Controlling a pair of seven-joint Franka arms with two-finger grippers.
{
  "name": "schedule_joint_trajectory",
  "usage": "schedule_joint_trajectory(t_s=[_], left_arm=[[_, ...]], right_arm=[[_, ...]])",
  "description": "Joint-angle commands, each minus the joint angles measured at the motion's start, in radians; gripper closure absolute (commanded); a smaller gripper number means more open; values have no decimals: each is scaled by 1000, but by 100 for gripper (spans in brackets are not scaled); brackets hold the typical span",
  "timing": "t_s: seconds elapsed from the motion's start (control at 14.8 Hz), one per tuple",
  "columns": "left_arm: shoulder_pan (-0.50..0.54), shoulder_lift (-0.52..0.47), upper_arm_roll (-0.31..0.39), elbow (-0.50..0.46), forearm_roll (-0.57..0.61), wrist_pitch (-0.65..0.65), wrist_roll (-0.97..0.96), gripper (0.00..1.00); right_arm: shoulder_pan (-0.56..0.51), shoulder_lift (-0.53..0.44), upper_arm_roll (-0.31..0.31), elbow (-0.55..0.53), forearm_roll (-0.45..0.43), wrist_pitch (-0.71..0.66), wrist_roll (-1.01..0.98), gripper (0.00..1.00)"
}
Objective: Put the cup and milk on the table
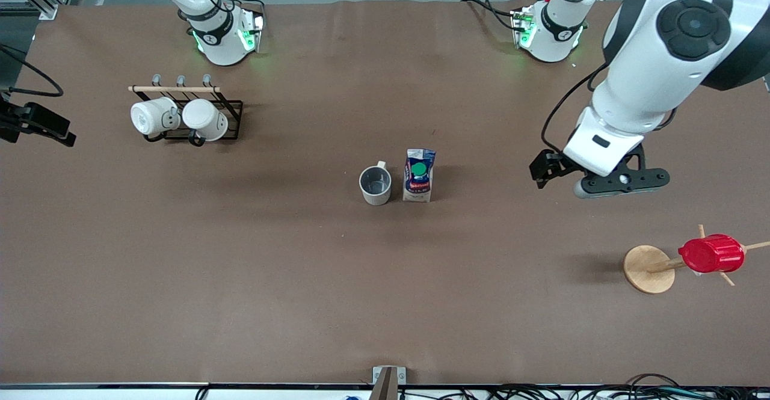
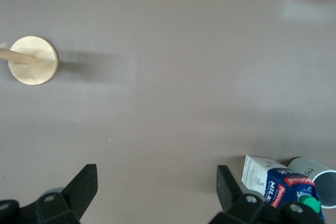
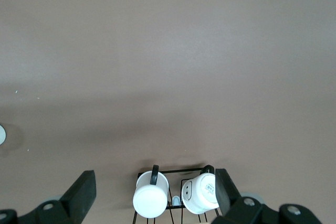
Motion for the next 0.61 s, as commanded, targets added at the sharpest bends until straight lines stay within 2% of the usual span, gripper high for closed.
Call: schedule_joint_trajectory(t_s=[0.0,0.27,0.54], left_arm=[[-32,-83,99,-54,-74,-21,113,0],[-101,-201,298,-152,-176,-27,302,0],[-109,-316,362,-267,-177,-25,372,0]], right_arm=[[-12,-22,9,-14,5,-12,5,0],[-6,-25,9,-14,13,-26,5,0],[-6,-25,9,-14,16,-26,5,0]])
